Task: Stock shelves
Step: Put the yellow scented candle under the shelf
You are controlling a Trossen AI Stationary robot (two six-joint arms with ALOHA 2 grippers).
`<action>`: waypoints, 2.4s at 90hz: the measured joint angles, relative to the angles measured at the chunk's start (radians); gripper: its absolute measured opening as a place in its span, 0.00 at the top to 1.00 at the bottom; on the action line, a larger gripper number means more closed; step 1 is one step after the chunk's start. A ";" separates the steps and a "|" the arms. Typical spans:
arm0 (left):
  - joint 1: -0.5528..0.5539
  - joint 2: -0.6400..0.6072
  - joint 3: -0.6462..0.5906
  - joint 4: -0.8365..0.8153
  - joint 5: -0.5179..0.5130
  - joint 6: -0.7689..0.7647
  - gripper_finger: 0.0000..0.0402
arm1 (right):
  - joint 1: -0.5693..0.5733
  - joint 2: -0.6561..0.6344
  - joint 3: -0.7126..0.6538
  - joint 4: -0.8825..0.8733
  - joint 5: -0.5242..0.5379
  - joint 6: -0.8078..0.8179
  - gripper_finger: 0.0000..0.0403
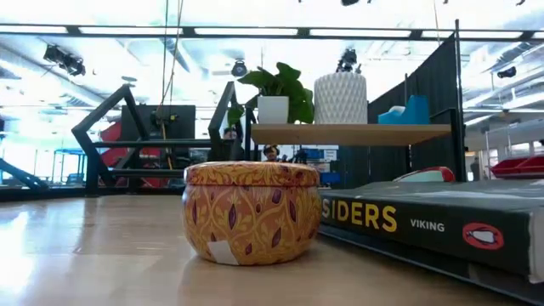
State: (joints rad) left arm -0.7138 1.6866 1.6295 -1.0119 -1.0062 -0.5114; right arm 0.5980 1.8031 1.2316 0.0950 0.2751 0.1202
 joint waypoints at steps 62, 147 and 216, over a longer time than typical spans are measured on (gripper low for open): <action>-0.156 -0.008 0.000 -0.102 0.047 -0.259 1.00 | -0.048 0.287 0.248 -0.270 -0.004 -0.048 0.01; -0.317 -0.006 -0.001 -0.076 -0.017 -0.439 1.00 | -0.097 0.292 0.178 -0.266 -0.131 0.010 0.07; -0.314 0.007 -0.001 -0.084 -0.021 -0.436 1.00 | -0.137 0.311 0.178 -0.240 -0.170 0.245 0.38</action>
State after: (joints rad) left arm -1.0279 1.6936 1.6282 -1.0958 -1.0269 -0.9474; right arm 0.4615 2.1143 1.4097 -0.1445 0.1047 0.3653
